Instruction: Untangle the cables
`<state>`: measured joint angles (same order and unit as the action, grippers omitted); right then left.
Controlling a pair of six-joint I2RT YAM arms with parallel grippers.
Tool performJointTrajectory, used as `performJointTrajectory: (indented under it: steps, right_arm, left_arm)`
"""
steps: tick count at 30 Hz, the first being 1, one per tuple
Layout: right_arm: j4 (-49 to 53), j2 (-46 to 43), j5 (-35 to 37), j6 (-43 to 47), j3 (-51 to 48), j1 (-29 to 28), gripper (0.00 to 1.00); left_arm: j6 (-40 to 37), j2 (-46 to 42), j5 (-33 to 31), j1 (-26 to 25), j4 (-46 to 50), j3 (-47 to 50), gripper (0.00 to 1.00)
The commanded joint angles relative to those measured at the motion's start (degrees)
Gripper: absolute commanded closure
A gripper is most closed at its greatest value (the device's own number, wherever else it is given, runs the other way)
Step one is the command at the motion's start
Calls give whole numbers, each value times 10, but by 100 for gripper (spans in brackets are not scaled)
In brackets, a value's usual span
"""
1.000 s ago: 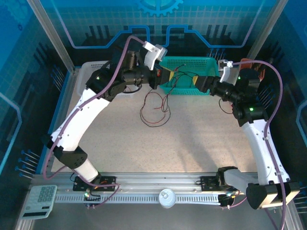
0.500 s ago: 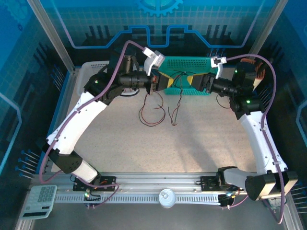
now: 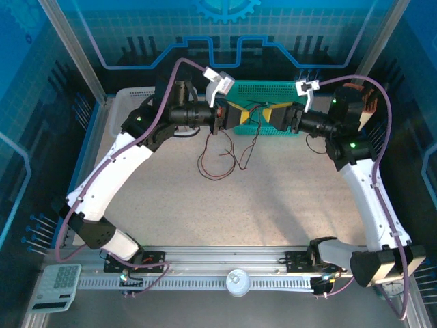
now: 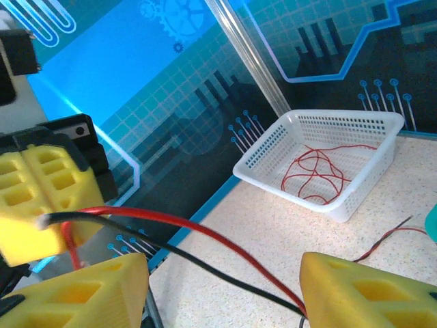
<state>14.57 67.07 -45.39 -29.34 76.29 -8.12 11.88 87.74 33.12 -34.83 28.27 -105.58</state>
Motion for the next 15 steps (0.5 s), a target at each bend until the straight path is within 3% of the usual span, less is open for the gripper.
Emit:
performJointTrajectory:
  steps: [1,15]
  right_arm:
    - [-33,-40,26,-32,-23,-9,38]
    - [-67,-59,187,-75,-13,-110,32]
  left_arm:
    - [36,-28,-18,4,-57,24,100]
    - [69,-50,-47,5,-105,72,100]
